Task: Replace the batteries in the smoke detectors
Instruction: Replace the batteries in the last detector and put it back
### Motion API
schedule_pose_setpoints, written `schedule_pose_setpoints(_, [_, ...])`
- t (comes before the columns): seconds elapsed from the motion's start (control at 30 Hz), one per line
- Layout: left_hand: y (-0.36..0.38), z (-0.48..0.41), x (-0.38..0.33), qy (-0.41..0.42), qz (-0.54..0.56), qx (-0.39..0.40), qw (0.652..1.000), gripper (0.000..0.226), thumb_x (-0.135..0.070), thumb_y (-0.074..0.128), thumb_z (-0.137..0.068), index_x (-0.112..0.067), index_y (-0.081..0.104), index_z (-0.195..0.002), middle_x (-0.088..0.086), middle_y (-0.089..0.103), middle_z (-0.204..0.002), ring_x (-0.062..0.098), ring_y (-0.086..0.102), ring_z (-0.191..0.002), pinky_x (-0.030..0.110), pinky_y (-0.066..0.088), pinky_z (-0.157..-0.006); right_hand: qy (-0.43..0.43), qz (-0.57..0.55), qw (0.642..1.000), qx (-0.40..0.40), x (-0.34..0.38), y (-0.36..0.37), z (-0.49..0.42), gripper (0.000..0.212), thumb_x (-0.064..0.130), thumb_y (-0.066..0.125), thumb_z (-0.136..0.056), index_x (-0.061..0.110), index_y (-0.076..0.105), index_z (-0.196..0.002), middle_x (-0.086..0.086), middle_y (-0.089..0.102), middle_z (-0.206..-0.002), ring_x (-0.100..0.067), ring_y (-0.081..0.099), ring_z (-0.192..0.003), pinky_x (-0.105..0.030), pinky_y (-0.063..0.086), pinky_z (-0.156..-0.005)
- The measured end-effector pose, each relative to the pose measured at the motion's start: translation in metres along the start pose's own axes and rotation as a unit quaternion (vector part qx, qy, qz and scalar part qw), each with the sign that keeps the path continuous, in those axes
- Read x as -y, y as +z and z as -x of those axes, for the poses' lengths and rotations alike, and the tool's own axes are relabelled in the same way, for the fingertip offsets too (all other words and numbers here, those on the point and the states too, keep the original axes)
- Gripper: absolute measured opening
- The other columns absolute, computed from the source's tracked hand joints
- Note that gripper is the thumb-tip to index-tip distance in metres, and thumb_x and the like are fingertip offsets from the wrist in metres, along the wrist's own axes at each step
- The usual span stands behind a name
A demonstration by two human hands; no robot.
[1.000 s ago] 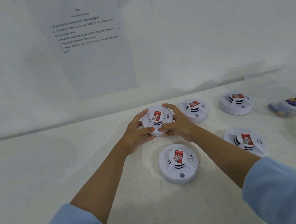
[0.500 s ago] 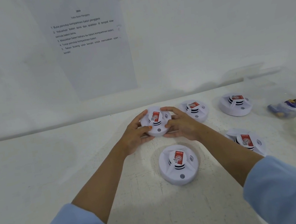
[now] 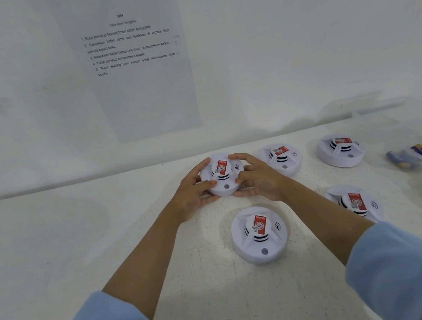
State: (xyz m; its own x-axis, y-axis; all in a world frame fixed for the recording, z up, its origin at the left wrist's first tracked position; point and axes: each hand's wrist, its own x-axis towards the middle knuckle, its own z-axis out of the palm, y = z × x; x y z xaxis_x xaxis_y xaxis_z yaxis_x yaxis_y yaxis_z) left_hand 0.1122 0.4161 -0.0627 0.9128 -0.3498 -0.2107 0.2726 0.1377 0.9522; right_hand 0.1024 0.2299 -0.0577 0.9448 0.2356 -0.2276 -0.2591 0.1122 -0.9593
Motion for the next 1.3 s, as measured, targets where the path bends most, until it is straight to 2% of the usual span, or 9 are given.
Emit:
schedule_pose_setpoints(0.37, [0.0004, 0.0001, -0.0013, -0.003, -0.007, 0.001, 1.0, 0.051, 0.003, 0.053, -0.089, -0.031, 0.047, -0.126, 0.002, 0.053, -0.126, 0.024, 0.059, -0.103, 0.033, 0.055, -0.08, 0.001, 0.002, 1.0, 0.001, -0.0001, -0.0001, -0.0007, 0.051, -0.011, 0.051, -0.082, 0.026, 0.054, -0.117, -0.01, 0.057, -0.107, -0.029, 0.06, -0.09, -0.042, 0.055, -0.083])
schedule_pose_setpoints(1.3, [-0.001, -0.002, 0.0004, -0.008, -0.006, 0.006, 1.0, 0.053, 0.004, 0.055, -0.087, -0.031, 0.048, -0.126, 0.01, 0.049, -0.133, 0.03, 0.056, -0.113, 0.035, 0.054, -0.083, 0.007, 0.017, 1.0, -0.003, 0.0, 0.0002, 0.0016, 0.052, -0.01, 0.051, -0.082, 0.027, 0.053, -0.118, -0.009, 0.056, -0.106, -0.028, 0.06, -0.089, -0.04, 0.054, -0.083])
